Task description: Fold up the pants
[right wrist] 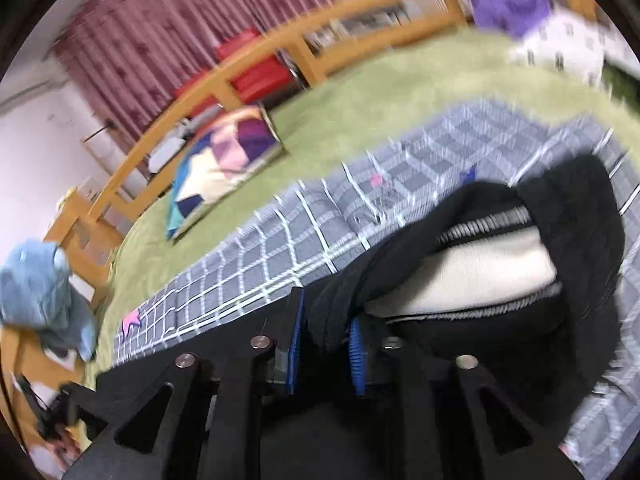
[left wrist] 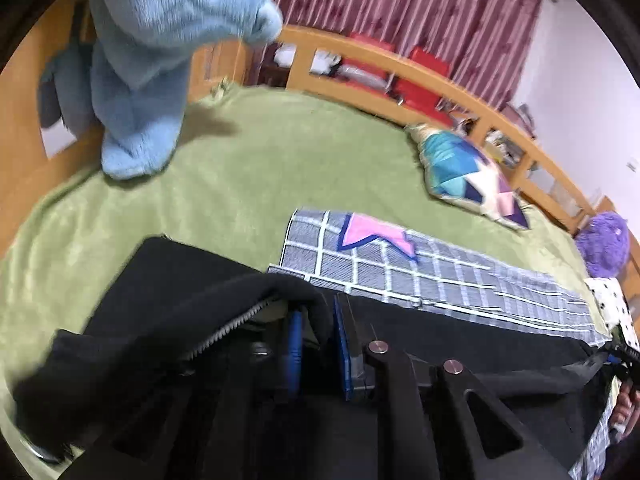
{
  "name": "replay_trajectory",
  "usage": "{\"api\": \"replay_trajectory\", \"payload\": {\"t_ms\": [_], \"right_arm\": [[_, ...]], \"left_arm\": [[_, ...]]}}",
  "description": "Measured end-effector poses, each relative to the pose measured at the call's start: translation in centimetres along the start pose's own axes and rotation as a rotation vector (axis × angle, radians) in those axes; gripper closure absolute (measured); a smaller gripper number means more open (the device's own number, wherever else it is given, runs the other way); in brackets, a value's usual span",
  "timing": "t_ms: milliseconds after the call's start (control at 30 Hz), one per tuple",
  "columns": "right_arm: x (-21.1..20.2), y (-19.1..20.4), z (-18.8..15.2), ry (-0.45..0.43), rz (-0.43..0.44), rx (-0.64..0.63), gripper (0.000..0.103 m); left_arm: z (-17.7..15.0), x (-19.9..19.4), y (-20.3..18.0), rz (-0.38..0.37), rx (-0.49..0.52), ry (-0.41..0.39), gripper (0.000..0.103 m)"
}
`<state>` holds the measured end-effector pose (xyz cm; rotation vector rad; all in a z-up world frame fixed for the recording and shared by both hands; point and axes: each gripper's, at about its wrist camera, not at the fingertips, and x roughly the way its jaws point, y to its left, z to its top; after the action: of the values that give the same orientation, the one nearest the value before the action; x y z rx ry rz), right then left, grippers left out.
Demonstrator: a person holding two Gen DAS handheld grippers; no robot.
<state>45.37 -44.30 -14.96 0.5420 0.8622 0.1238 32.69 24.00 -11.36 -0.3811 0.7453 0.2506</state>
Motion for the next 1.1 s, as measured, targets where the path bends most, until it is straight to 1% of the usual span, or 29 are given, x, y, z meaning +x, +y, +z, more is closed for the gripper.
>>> {"api": "replay_trajectory", "payload": {"t_ms": [33,67,100,133,167,200,267,300,367,433,467,533,600,633,700,733,767,800,833,867,933,1000,1100], "right_arm": [[1.1,-0.4,0.1,0.015,0.002,0.018,0.068],[1.6,-0.7,-0.1,0.018,-0.006,0.021,0.068],[1.7,-0.6,-0.4,0.013,-0.01,0.013,0.068],[1.1,-0.4,-0.9,-0.005,-0.005,-0.007,0.068],[0.5,-0.2,-1.5,-0.019,0.003,-0.023,0.063],[0.0,0.0,-2.0,-0.028,0.005,-0.035,0.058],[-1.6,0.4,-3.5,-0.041,-0.003,-0.072,0.055],[-2.4,0.7,-4.3,-0.04,-0.005,-0.093,0.055],[-3.9,1.3,-6.2,-0.024,-0.009,-0.131,0.055],[-5.1,1.7,-8.5,-0.009,-0.019,-0.166,0.054],[-5.4,1.7,-9.2,-0.005,-0.028,-0.179,0.053],[-6.1,1.7,-11.7,0.011,-0.077,-0.226,0.052],[-6.5,1.4,-13.8,0.029,-0.125,-0.266,0.052],[-6.8,1.0,-14.8,0.037,-0.145,-0.281,0.052],[-7.4,-0.3,-16.1,0.036,-0.166,-0.273,0.052],[-8.0,-1.6,-16.7,0.026,-0.173,-0.237,0.051],[-8.4,-2.6,-16.9,0.021,-0.165,-0.204,0.048],[-8.8,-4.2,-17.0,0.016,-0.145,-0.141,0.042],[-9.1,-5.3,-16.9,0.01,-0.13,-0.09,0.039],[-9.4,-6.6,-16.8,-0.003,-0.111,-0.031,0.037],[-9.5,-9.0,-16.2,-0.023,-0.063,0.084,0.036],[-8.9,-10.8,-15.4,-0.031,0.002,0.169,0.033],[-7.3,-12.0,-14.3,-0.046,0.055,0.239,0.032]], "left_arm": [[0.1,0.5,0.0,0.035,0.002,0.008,0.069],[0.1,0.4,0.1,0.05,-0.004,0.003,0.06],[0.0,0.0,0.2,0.043,-0.011,-0.006,0.053],[0.0,-1.1,0.7,0.012,-0.026,-0.029,0.046],[-0.1,-2.1,1.1,0.0,-0.036,-0.048,0.031],[-0.3,-3.2,1.4,0.0,-0.039,-0.07,0.025],[-0.8,-5.4,2.1,0.016,-0.02,-0.095,0.025],[-1.1,-6.0,2.3,0.026,-0.009,-0.091,0.024],[-2.5,-7.3,3.7,0.071,0.004,-0.054,0.024],[-4.0,-8.1,5.4,0.077,-0.018,-0.032,0.024],[-5.0,-8.1,6.4,0.094,-0.032,-0.005,0.024],[-7.1,-8.0,8.1,0.112,-0.07,0.053,0.024],[-9.5,-7.7,9.6,0.069,-0.119,0.107,0.024],[-10.7,-7.5,10.4,0.033,-0.148,0.123,0.024],[-12.2,-7.2,11.2,-0.007,-0.188,0.124,0.024],[-12.7,-7.0,11.6,-0.028,-0.215,0.123,0.024],[-13.2,-6.4,12.3,-0.062,-0.25,0.13,0.024],[-13.4,-6.2,12.7,-0.078,-0.269,0.136,0.024],[-13.6,-5.7,13.2,-0.104,-0.301,0.139,0.024],[-13.8,-5.2,13.9,-0.132,-0.338,0.125,0.024],[-13.7,-4.8,14.5,-0.159,-0.37,0.093,0.024],[-13.4,-4.3,14.5,-0.175,-0.388,0.078,0.024],[-12.7,-3.2,15.1,-0.193,-0.438,0.063,0.025]]}}
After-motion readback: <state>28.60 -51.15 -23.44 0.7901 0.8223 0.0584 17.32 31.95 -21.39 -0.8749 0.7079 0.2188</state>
